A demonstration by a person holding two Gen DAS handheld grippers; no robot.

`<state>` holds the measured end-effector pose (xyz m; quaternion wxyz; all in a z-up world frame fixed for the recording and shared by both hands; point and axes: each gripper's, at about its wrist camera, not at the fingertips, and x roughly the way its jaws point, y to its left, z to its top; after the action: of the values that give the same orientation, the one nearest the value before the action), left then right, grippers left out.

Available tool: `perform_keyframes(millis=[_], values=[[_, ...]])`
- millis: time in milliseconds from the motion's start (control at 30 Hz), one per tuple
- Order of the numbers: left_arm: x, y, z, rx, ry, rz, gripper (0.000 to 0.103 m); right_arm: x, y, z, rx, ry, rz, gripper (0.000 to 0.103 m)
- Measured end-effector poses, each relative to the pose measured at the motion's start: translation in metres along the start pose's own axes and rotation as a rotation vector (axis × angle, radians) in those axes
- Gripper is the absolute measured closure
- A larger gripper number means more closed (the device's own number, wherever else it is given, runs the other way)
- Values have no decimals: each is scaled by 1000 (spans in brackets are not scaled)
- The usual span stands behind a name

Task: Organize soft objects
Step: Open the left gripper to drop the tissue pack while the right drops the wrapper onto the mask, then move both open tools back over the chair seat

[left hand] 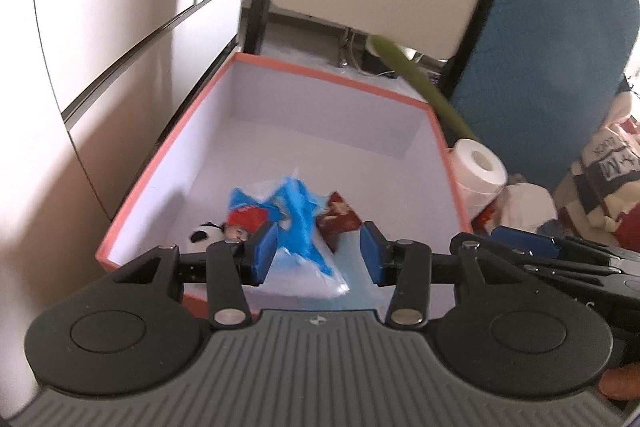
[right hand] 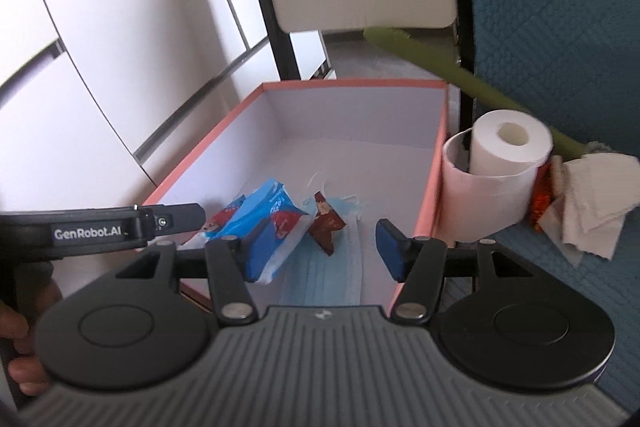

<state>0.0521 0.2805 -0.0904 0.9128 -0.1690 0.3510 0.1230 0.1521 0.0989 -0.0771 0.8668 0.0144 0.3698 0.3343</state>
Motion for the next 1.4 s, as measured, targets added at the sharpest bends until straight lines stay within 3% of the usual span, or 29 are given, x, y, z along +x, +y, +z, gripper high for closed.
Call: perform_keyframes(millis=[567, 1400], values=[[-34, -66, -33, 63, -45, -91, 51, -77, -30, -28, 23, -121, -72, 44], [-17, -176, -78, 183, -8, -238, 51, -161, -106, -88, 126, -199, -239, 44]])
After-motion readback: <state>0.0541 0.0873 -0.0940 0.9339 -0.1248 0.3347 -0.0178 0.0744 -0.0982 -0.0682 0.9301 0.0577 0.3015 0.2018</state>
